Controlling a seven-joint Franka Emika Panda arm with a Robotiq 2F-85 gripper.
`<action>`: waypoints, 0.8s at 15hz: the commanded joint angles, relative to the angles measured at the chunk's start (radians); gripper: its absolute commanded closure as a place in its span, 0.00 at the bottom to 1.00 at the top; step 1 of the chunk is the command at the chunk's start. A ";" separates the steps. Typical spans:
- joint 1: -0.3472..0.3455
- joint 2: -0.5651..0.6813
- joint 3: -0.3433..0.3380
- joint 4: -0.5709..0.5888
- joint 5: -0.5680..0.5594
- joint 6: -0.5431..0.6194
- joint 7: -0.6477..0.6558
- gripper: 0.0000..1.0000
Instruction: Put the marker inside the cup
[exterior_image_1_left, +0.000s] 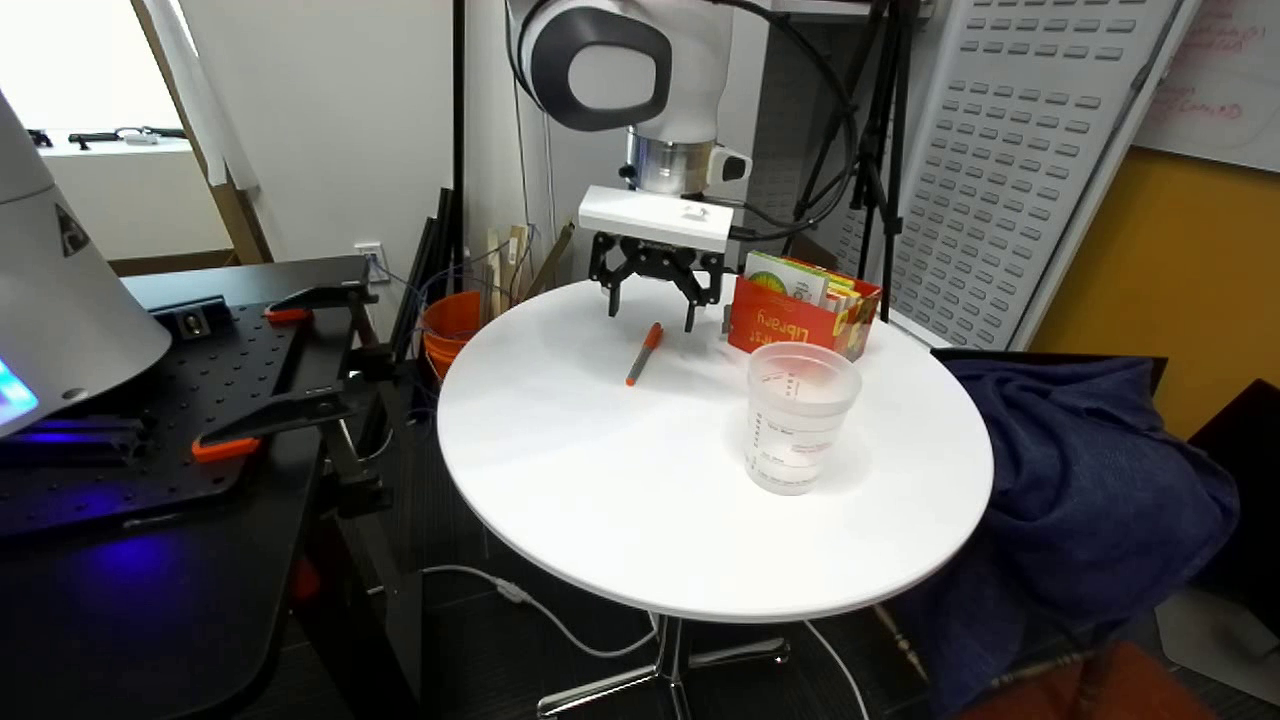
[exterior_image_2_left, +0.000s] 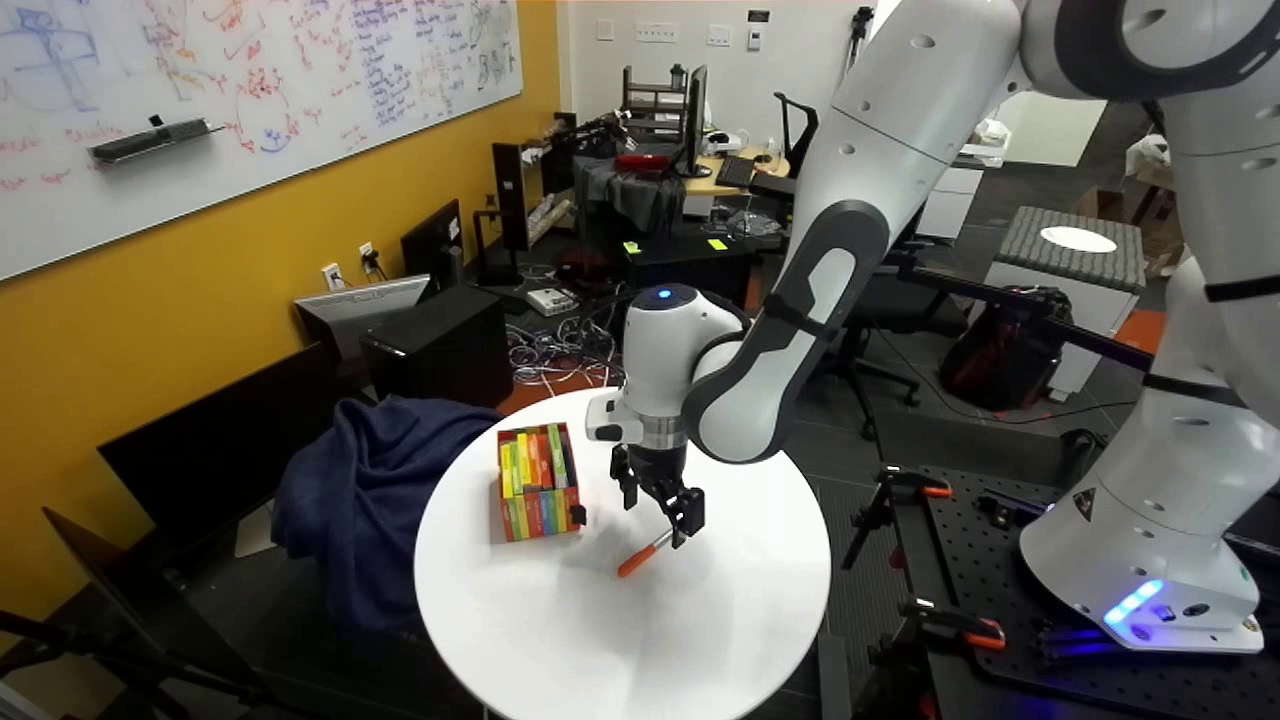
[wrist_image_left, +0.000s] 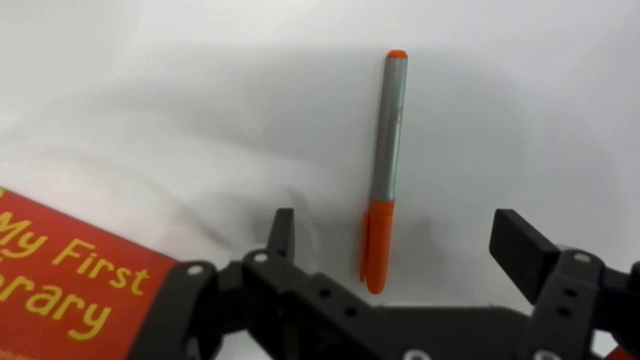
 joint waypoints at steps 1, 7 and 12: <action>-0.033 0.051 0.026 0.045 -0.025 0.018 -0.007 0.00; -0.041 0.099 0.035 0.097 -0.036 0.002 -0.003 0.00; -0.033 0.130 0.032 0.131 -0.048 -0.005 0.003 0.00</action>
